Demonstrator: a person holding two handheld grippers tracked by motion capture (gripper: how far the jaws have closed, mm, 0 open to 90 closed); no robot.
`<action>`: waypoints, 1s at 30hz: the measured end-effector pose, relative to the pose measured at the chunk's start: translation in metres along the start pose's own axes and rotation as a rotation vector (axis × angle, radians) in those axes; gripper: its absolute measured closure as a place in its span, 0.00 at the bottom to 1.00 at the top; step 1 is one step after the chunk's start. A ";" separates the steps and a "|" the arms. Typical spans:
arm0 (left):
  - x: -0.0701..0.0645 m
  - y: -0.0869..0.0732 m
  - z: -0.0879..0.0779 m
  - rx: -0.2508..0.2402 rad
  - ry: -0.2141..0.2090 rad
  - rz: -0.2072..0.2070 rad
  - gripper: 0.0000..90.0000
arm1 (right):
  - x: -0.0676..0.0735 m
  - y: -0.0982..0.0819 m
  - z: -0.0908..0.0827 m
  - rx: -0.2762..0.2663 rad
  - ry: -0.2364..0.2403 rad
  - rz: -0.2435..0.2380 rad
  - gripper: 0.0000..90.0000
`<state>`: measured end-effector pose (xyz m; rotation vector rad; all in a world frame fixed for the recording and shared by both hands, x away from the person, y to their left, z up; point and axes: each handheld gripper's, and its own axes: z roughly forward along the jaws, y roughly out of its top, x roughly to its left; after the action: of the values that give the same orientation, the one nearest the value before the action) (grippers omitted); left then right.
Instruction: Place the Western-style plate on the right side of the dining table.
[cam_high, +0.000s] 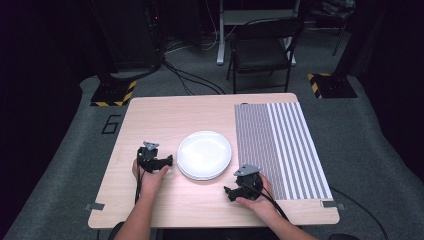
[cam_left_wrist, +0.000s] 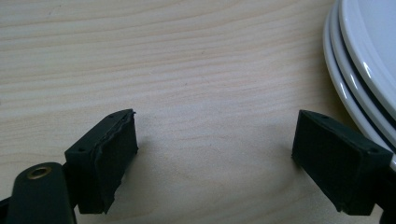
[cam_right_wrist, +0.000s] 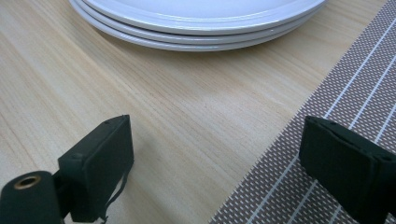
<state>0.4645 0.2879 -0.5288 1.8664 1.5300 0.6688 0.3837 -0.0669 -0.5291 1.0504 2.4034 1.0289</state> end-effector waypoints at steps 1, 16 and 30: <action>0.000 0.000 0.000 0.000 0.001 -0.001 0.15 | 0.000 0.000 0.000 -0.001 0.003 0.002 0.10; 0.000 0.000 0.000 -0.002 -0.009 0.003 0.15 | 0.003 0.002 0.003 0.009 0.004 0.008 0.06; 0.000 0.000 0.001 -0.006 -0.009 0.003 0.15 | 0.002 0.002 0.002 0.013 0.004 0.000 0.06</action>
<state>0.4654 0.2882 -0.5291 1.8652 1.5185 0.6650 0.3846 -0.0633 -0.5293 1.0537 2.4164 1.0183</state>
